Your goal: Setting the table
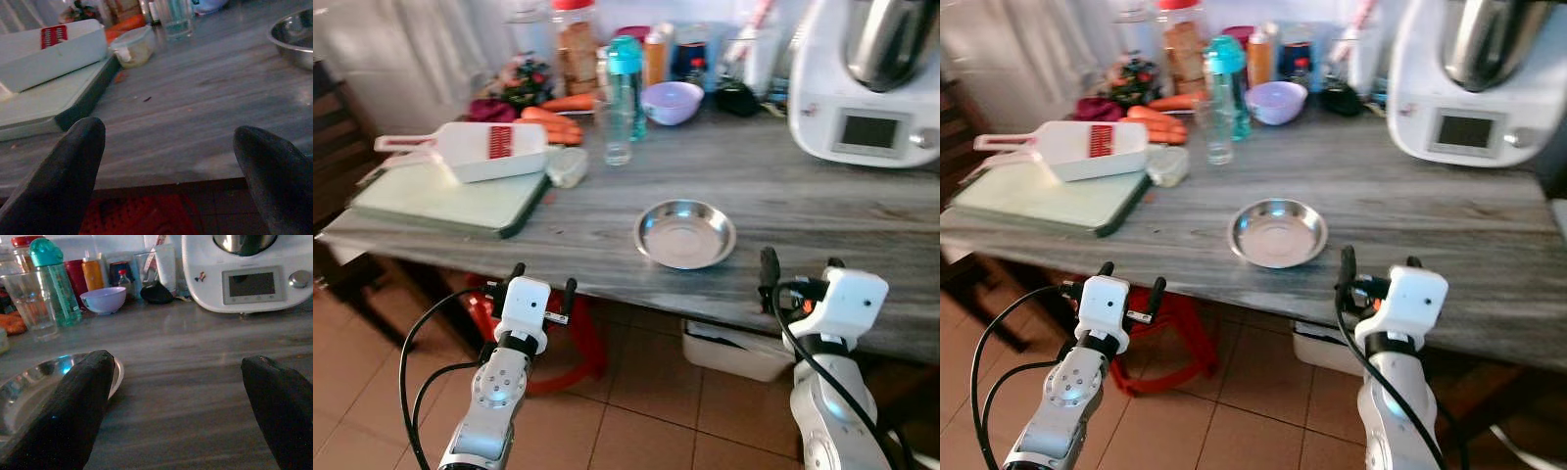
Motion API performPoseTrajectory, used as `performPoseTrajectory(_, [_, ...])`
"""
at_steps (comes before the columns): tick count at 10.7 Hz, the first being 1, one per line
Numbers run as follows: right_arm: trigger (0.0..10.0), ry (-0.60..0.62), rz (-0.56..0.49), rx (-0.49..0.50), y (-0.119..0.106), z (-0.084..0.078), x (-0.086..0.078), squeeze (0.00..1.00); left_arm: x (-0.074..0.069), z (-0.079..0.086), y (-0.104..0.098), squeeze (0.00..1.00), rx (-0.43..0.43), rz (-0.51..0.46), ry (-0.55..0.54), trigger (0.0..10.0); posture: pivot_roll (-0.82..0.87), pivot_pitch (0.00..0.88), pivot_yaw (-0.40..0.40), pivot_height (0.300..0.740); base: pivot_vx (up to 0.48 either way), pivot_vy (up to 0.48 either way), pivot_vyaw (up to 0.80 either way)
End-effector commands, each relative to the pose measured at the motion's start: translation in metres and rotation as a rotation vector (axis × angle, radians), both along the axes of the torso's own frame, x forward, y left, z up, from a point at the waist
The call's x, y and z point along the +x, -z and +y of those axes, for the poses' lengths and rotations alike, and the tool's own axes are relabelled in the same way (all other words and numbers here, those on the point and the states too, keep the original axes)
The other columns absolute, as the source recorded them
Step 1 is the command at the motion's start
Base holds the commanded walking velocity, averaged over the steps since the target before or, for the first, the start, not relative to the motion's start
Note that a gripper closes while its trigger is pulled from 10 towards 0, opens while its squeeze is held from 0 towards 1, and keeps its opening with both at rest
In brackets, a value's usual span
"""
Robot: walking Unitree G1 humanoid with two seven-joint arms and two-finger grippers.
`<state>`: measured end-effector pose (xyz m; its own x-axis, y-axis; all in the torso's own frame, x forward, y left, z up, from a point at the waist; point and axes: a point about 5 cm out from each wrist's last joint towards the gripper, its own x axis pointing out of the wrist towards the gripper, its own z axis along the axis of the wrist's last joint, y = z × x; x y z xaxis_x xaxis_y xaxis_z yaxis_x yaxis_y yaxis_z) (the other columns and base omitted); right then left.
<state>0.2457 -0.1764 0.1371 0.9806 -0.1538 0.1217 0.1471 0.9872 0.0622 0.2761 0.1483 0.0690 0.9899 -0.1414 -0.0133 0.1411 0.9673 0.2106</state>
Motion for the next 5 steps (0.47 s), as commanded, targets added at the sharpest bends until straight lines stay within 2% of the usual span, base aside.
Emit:
performPoseTrajectory(1, [10.0, -0.015, -0.002, 0.004, -0.0015, 0.0025, 0.0017, 0.00, 0.0001, 0.0030, 0.0006, 0.00, 0.012, 0.009, -0.007, 10.0, 0.06, 0.007, 0.081, 0.740, -0.251, 0.000, 0.00])
performPoseTrajectory(5, [10.0, -0.029, 0.005, 0.011, 0.0000, 0.0080, 0.0026, 0.00, 0.0015, -0.0003, -0.0003, 0.00, 0.013, 0.013, 0.022, 10.0, 0.05, 0.007, 0.086, 0.740, -0.263, 0.000, 0.00])
